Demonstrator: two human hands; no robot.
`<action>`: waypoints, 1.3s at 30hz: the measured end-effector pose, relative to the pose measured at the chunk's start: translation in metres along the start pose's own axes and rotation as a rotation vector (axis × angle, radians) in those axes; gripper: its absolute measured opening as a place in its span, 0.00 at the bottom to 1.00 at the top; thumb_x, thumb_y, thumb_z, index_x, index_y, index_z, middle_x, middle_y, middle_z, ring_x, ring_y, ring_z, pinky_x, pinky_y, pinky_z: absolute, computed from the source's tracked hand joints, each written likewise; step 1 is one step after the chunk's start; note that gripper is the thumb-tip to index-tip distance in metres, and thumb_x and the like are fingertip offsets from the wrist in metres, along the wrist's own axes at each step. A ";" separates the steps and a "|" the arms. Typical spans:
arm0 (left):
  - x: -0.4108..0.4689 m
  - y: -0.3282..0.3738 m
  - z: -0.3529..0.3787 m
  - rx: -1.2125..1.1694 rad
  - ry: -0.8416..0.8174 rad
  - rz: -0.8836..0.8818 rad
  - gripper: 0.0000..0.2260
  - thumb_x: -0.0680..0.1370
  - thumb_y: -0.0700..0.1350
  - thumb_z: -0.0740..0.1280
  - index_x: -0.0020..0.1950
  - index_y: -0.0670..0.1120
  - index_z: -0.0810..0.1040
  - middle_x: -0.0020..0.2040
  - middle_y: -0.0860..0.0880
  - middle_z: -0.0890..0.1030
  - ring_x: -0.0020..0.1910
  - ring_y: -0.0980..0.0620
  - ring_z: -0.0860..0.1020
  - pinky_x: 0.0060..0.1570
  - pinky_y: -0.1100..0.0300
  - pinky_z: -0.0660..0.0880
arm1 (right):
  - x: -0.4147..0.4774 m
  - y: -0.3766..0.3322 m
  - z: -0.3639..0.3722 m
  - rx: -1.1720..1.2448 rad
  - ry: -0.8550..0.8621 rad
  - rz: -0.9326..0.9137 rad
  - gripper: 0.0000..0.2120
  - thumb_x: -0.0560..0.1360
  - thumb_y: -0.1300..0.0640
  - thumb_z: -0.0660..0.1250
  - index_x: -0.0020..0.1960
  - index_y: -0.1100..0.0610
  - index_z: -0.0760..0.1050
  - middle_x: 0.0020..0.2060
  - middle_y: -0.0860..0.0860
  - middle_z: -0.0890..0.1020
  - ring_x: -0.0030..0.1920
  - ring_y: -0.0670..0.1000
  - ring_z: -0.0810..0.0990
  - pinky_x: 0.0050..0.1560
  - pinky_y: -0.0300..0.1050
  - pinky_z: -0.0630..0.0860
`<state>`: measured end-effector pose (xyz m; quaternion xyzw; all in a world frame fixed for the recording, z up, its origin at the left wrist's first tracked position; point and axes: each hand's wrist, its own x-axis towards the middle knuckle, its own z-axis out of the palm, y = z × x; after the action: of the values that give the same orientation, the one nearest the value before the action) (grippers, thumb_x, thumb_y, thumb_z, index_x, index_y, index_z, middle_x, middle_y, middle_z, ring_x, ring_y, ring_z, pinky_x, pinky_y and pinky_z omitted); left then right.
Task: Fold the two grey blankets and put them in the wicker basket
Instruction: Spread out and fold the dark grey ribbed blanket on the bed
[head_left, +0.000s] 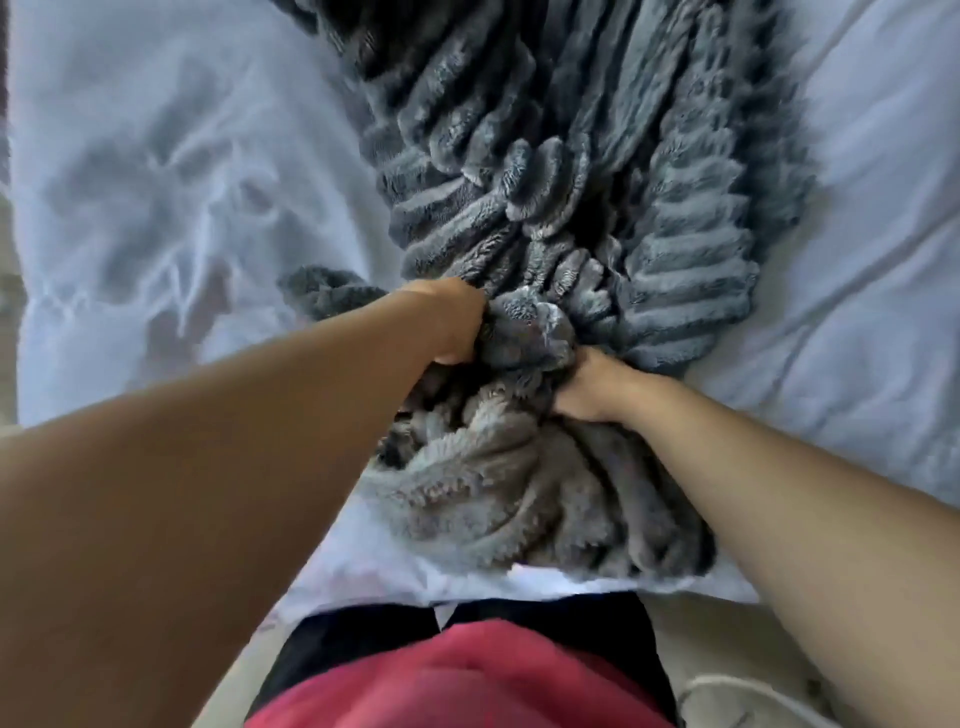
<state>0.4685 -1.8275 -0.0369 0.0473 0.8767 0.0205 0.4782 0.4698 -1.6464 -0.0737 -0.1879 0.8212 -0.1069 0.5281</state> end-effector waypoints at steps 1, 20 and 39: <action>-0.015 0.005 0.020 -0.003 -0.059 0.022 0.12 0.76 0.48 0.65 0.56 0.44 0.76 0.50 0.47 0.77 0.48 0.46 0.75 0.47 0.55 0.76 | -0.015 -0.004 0.023 -0.013 -0.070 -0.001 0.23 0.74 0.45 0.65 0.67 0.50 0.73 0.68 0.52 0.74 0.69 0.54 0.71 0.68 0.46 0.68; -0.541 -0.068 -0.485 -0.395 1.878 -0.186 0.22 0.78 0.35 0.55 0.73 0.44 0.64 0.61 0.37 0.76 0.60 0.37 0.75 0.54 0.50 0.72 | -0.582 -0.282 -0.505 -0.162 1.907 -0.151 0.31 0.75 0.66 0.58 0.76 0.54 0.57 0.57 0.64 0.74 0.50 0.65 0.75 0.47 0.48 0.73; -0.343 -0.093 -0.270 -0.472 1.368 -0.284 0.14 0.77 0.37 0.56 0.58 0.46 0.77 0.55 0.41 0.78 0.51 0.40 0.77 0.51 0.51 0.74 | -0.334 -0.152 -0.298 -0.132 1.169 -0.022 0.15 0.76 0.62 0.57 0.58 0.52 0.75 0.55 0.58 0.80 0.52 0.59 0.78 0.48 0.47 0.77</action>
<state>0.4202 -1.9526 0.3892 -0.1942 0.9489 0.1716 -0.1801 0.3534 -1.6500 0.3837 -0.1387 0.9791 -0.1467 -0.0265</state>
